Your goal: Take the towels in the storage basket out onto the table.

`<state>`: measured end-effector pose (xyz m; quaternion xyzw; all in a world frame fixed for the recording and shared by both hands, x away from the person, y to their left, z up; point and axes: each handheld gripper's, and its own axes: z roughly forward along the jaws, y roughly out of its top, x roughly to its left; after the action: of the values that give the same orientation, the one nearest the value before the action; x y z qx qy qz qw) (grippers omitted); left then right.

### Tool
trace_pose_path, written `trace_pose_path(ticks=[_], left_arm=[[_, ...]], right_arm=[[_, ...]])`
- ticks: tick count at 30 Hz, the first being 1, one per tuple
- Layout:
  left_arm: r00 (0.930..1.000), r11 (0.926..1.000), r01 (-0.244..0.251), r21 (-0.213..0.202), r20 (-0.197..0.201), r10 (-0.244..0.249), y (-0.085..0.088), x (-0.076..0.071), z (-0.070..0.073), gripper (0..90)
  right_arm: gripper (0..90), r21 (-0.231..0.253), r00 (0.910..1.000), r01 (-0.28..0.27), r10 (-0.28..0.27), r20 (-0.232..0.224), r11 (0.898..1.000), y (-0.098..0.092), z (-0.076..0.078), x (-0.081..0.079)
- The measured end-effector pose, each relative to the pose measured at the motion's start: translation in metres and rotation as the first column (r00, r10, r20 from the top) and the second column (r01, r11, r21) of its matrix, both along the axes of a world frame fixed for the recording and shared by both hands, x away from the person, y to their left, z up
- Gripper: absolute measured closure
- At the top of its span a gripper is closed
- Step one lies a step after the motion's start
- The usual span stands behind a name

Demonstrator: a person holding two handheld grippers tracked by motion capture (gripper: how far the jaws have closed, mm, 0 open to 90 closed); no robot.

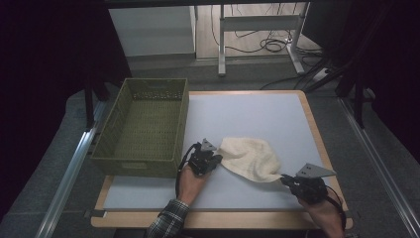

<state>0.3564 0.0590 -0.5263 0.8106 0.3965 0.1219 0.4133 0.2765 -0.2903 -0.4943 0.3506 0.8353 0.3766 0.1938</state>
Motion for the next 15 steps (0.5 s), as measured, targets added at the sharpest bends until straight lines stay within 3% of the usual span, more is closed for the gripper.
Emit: trace_pose_path(ticks=[2,5,7,8,9,11,15], left_arm=[[0.9997,0.9997,-0.025,-0.002,-0.008,0.025,0.002,0.005,0.002,68.6],[0.9990,0.9993,-0.036,0.008,-0.027,0.036,-0.001,0.013,-0.002,58.4],[0.9984,0.9992,-0.037,0.013,-0.043,0.038,-0.002,0.015,-0.004,56.4],[0.9972,0.9989,-0.031,0.034,-0.067,0.033,-0.005,0.017,-0.011,60.1],[0.9981,0.9985,-0.040,0.037,-0.046,0.042,-0.006,0.015,-0.012,63.1],[0.9981,0.9994,-0.018,0.029,-0.058,0.020,-0.005,0.013,-0.012,81.4],[0.9977,0.9997,0.024,0.002,-0.063,-0.024,0.000,0.002,-0.005,87.5]], right_arm=[[84.8,0.005,1.0000,0.006,-0.006,-0.001,1.000,-0.003,0.000,-0.001],[84.6,-0.001,0.9999,0.013,-0.013,-0.007,1.000,-0.006,-0.001,0.000],[84.5,-0.001,0.9998,0.015,-0.015,-0.011,1.000,-0.007,-0.002,0.001],[84.5,0.000,0.9997,0.018,-0.018,-0.013,1.000,-0.009,-0.004,0.001],[84.5,0.001,0.9997,0.019,-0.019,-0.017,1.000,-0.009,-0.005,0.001],[84.6,0.002,0.9996,0.019,-0.019,-0.022,1.000,-0.010,-0.007,0.001],[84.7,0.005,0.9997,0.013,-0.013,-0.022,1.000,-0.013,-0.006,-0.002]])
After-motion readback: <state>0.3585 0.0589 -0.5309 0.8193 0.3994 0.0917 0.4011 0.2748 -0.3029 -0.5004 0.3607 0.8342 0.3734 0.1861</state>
